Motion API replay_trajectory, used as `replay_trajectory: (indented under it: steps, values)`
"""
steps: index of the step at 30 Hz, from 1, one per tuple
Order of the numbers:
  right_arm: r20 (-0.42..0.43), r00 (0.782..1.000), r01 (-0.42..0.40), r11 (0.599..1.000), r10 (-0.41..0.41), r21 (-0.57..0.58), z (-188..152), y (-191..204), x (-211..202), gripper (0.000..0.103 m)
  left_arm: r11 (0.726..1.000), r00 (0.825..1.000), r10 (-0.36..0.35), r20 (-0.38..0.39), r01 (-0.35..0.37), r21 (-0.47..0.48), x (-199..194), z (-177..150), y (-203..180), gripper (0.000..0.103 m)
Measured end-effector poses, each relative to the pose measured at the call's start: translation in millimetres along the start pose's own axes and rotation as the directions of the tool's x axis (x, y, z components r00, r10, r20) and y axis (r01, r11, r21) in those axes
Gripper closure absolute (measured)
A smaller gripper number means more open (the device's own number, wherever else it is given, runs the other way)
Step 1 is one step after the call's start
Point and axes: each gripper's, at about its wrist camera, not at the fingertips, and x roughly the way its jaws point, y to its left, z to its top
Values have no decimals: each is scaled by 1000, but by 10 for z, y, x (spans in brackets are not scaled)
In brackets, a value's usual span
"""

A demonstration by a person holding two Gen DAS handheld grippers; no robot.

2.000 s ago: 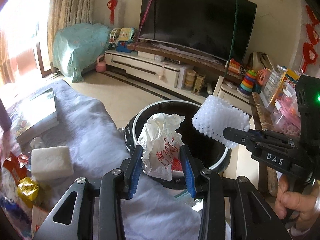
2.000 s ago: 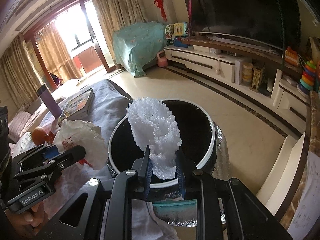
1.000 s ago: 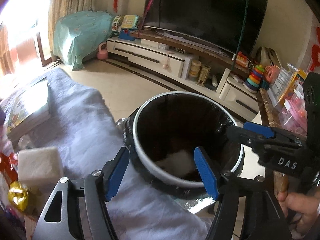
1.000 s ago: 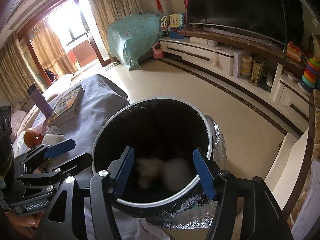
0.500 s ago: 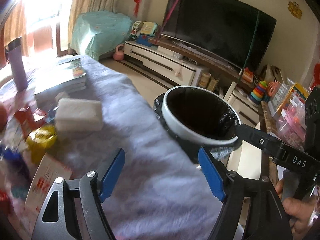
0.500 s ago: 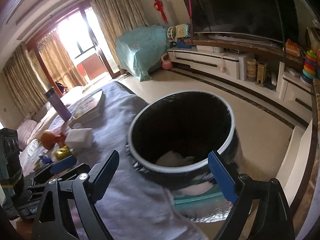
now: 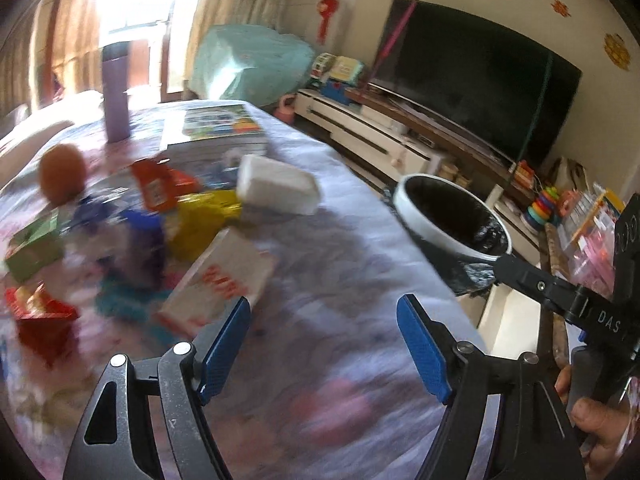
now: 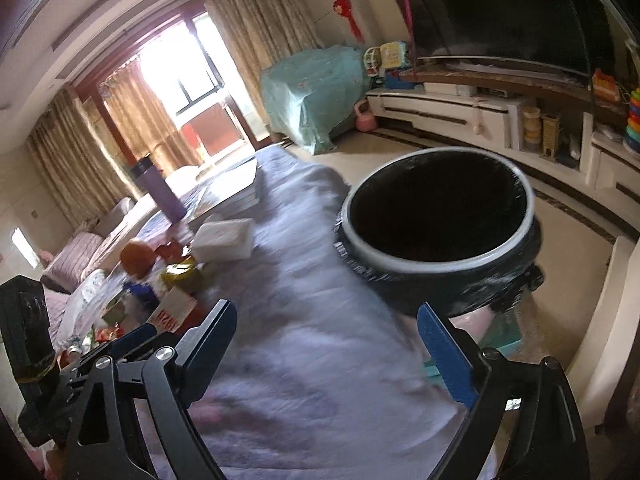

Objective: Collect trash
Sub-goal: 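Move both tools back toward the red wrapper and red-and-white milk carton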

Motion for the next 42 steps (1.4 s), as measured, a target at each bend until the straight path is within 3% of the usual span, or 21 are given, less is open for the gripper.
replay_trajectory:
  steps: [15, 24, 36, 42]
  values:
    - [-80, 989, -126, 990, 121, -60, -286, 775, 263, 9, 986, 994, 108, 32, -102, -132, -711, -287, 367, 27]
    - [-155, 973, -182, 982, 172, -52, -374, 1156, 568, 9, 966, 985, 174, 20, -167, -199, -886, -310, 628, 25]
    - [-219, 954, -215, 976, 204, -28, -315, 1401, 969, 9, 927, 955, 295, -25, -292, -234, -735, -114, 1063, 23]
    - [-249, 951, -197, 980, 185, -27, -274, 1461, 1149, 9, 923, 949, 314, -35, -314, -221, -529, -41, 1187, 25]
